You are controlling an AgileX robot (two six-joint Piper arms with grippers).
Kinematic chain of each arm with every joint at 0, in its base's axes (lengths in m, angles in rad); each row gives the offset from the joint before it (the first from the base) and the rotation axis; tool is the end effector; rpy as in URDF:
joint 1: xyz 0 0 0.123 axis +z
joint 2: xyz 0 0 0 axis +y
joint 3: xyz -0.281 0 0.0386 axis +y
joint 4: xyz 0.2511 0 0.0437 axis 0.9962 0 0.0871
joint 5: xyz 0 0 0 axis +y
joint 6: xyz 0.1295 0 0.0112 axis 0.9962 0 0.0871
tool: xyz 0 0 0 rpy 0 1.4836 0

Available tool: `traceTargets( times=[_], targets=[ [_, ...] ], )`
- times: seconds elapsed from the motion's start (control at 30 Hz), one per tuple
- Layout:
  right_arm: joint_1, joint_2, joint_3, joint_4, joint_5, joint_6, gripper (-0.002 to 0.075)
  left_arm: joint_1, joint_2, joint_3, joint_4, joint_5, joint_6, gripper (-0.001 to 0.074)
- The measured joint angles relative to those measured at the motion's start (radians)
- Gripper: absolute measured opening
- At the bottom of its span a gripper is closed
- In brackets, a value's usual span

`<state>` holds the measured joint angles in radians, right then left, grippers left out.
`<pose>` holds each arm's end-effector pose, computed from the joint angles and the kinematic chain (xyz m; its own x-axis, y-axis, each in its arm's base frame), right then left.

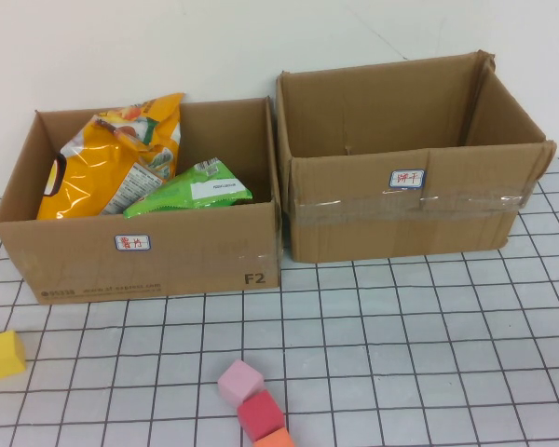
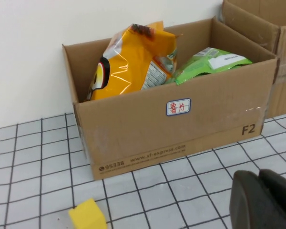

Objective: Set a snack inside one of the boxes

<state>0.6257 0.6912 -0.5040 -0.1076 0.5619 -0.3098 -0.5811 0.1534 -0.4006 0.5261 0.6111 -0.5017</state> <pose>0.1385 0.0909 0.2485 -0.2432 -0.6565 -0.7141 -0.6984 0.6294 -0.3408 0.0897 -0.0140 0.2818 -0.1909 0.0593 -0.9798 0.2796 0.9601 0.0036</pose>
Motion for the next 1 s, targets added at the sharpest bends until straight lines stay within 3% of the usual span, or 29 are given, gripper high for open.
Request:
traceTargets(
  times=[0.43,0.57,0.83,1.0],
  targets=[
    [0.0,0.0,0.004,0.0,0.009,0.0,0.0006,0.016,-0.025,0.032,-0.021,-0.017,-0.009,-0.0001],
    [0.0,0.0,0.004,0.0,0.013,0.0,0.0005,0.139,-0.093,0.065,-0.119,-0.012,0.075,-0.0001],
    [0.0,0.0,0.004,0.0,0.015,0.0,0.0004,0.499,-0.166,0.226,-0.356,-0.187,0.268,-0.0001],
    [0.0,0.0,0.004,0.0,0.017,0.0,0.0003,0.608,-0.166,0.368,-0.403,-0.298,0.29,-0.0001]
  ],
)
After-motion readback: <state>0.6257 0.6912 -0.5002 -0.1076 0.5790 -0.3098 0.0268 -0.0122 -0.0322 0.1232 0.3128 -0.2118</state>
